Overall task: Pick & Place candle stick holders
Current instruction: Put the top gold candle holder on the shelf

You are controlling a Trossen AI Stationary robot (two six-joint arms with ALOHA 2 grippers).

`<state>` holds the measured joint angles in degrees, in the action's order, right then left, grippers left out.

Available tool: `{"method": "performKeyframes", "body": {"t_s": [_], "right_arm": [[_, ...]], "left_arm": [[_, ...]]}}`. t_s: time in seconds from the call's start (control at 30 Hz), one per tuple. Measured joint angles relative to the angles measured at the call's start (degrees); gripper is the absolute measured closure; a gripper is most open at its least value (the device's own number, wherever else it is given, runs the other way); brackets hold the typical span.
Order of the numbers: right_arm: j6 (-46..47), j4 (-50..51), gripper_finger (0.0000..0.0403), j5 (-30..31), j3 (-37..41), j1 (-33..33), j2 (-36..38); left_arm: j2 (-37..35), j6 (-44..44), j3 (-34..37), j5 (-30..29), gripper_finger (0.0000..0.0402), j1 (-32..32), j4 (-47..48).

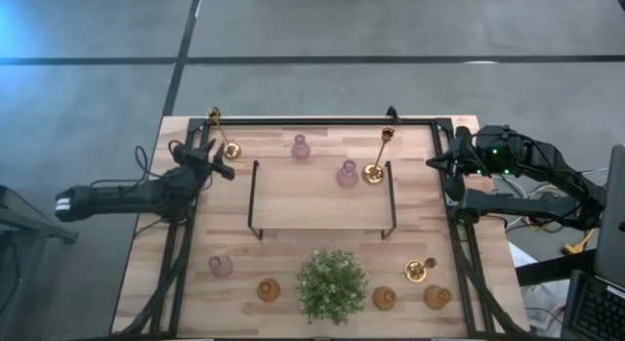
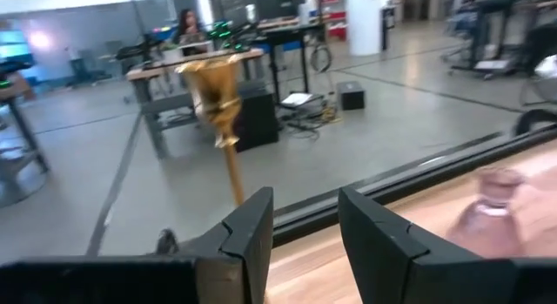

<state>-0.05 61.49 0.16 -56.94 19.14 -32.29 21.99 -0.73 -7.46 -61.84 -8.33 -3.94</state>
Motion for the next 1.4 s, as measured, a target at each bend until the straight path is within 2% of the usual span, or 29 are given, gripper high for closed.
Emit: {"method": "performKeyframes", "body": {"t_s": [0.17,0.43,0.57,0.7,0.8,1.17,1.3,1.4], "right_arm": [[0.01,0.0,0.039,0.0,0.01,0.0,0.0],[0.0,0.0,0.039,-0.02,0.01,0.0,0.0],[0.0,0.0,0.039,-0.02,0.01,0.0,0.01],[0.0,0.0,0.039,-0.02,0.01,0.01,0.0],[0.0,0.0,0.039,0.0,0.0,0.0,0.0],[0.0,0.0,0.039,-0.02,0.01,0.0,0.0],[0.0,0.0,0.039,-0.01,0.01,0.0,0.0],[0.0,0.0,0.039,-0.02,0.01,0.02,0.0]], "left_arm": [[2.21,-0.8,1.58,1.45,0.0266,-6.27,-4.88],[5.48,0.44,3.1,15.62,0.0266,-16.82,-12.65],[7.27,0.48,3.12,18.06,0.0266,-21.05,-13.3],[9.22,1.02,3.12,24.52,0.0266,-25.15,-17.12],[11.09,1.26,3.12,27.21,0.0266,-27.99,-19.19],[18.82,2.34,2.86,35.63,0.0266,-34.95,-26.72],[21.59,2.88,2.99,36.39,0.0268,-35.8,-29.46],[23.16,3.65,2.77,36.3,0.029,-36.38,-30.29]]}}
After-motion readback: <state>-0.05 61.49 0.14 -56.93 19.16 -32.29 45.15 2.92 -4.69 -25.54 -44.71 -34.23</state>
